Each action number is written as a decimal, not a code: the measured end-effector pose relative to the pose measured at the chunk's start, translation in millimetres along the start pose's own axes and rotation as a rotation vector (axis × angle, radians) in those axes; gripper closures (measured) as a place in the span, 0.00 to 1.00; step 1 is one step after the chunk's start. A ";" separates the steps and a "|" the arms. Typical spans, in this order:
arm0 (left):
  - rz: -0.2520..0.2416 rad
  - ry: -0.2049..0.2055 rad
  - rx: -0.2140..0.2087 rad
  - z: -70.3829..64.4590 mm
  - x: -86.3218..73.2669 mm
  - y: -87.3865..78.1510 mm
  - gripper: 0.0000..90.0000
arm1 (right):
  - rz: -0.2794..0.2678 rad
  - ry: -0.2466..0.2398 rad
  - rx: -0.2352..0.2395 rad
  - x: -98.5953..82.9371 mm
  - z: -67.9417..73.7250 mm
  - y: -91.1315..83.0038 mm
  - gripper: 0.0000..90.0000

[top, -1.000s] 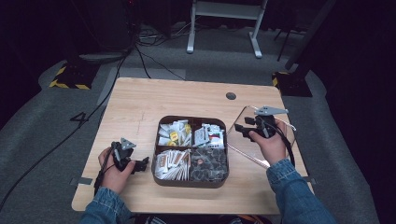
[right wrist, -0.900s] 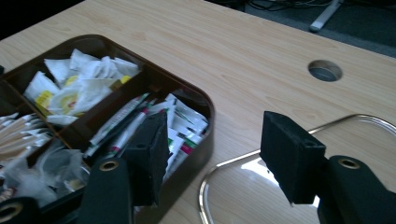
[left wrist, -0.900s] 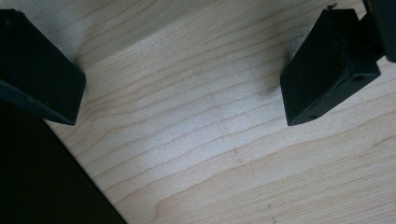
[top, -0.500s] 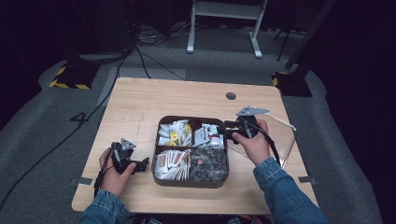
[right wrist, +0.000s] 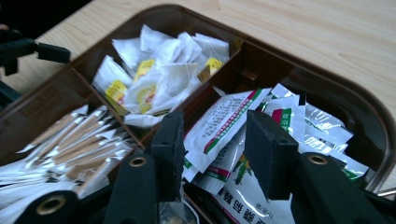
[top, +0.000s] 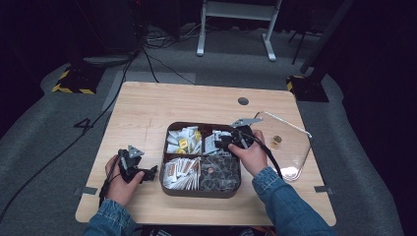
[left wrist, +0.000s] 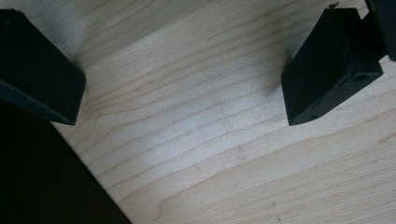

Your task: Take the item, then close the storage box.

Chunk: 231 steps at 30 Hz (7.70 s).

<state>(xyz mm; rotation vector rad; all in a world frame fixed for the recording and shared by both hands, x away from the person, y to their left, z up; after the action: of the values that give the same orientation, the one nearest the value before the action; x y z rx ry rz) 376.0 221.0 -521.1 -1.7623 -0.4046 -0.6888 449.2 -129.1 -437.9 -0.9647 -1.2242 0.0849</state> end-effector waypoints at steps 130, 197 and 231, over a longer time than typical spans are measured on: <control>0.007 0.018 -0.017 -3.1 -1.4 -0.6 0.00 | -0.237 0.160 -0.069 -78.4 -4.3 -150.1 1.00; 0.002 0.014 -0.012 -6.4 1.7 3.0 0.00 | -0.008 0.218 -0.085 -145.6 9.2 -101.6 0.76; 0.001 0.015 -0.011 -6.9 2.2 3.5 0.00 | -0.087 0.117 -0.278 -116.3 -14.9 -136.8 0.50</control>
<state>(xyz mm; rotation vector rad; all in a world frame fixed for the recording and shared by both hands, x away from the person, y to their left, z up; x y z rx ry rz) 378.1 213.3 -521.1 -1.7664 -0.3904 -0.7040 358.0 -284.5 -435.1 -1.1385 -1.1870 -0.2124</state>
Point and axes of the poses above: each handheld gripper's, and its own axes: y roughly forward along the jaws, x roughly out of its top, z roughly to its left, the point moved 2 cm from there along y, roughly forward along the jaws, and after that the axes turned 14 degrees about -y, right-handed, at the moved point
